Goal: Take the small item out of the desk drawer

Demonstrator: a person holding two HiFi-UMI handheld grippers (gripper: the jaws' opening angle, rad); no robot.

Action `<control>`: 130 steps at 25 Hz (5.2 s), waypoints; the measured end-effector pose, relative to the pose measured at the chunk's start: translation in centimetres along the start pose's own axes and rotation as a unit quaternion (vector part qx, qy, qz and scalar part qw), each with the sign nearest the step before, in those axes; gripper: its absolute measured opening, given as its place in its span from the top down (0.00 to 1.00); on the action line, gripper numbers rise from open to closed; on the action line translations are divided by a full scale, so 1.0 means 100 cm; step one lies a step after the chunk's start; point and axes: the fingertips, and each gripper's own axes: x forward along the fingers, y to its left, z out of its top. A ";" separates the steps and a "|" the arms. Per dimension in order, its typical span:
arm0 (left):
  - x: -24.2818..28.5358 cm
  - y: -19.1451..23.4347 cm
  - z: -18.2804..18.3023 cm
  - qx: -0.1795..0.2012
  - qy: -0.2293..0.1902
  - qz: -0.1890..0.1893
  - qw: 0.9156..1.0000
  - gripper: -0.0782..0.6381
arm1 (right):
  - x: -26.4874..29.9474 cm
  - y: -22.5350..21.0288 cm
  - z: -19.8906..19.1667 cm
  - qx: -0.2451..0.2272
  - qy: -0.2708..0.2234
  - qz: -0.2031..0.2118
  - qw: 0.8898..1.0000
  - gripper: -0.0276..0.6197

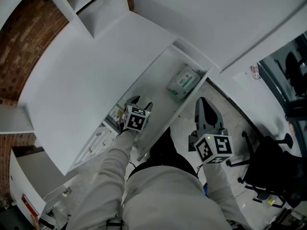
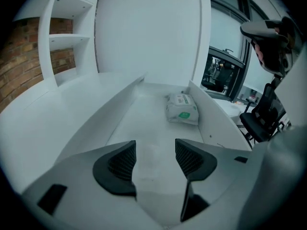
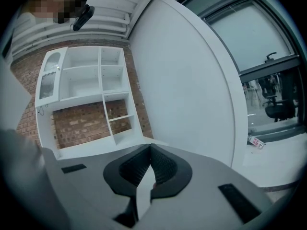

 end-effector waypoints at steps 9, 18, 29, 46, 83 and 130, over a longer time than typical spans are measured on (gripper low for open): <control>0.028 0.002 -0.029 0.005 0.066 -0.009 0.998 0.52 | 0.014 -0.008 -0.004 0.001 0.013 0.001 1.000 0.91; 0.045 0.005 -0.043 0.002 0.104 -0.013 0.994 0.52 | 0.020 -0.015 -0.009 0.005 0.022 0.000 1.000 0.91; 0.056 0.005 -0.063 0.003 0.140 -0.017 0.990 0.53 | 0.024 -0.014 -0.012 0.011 0.028 0.003 1.000 0.91; 0.040 0.005 -0.044 -0.008 0.118 -0.008 0.993 0.62 | 0.022 -0.005 -0.016 0.012 0.031 0.010 0.999 0.91; -0.136 0.012 0.095 -0.002 -0.149 0.057 0.987 0.63 | 0.000 0.060 -0.016 -0.005 0.019 0.074 0.997 0.91; -0.277 0.017 0.085 -0.072 -0.309 0.126 0.940 0.63 | -0.027 0.102 -0.004 -0.066 0.007 0.122 0.990 0.91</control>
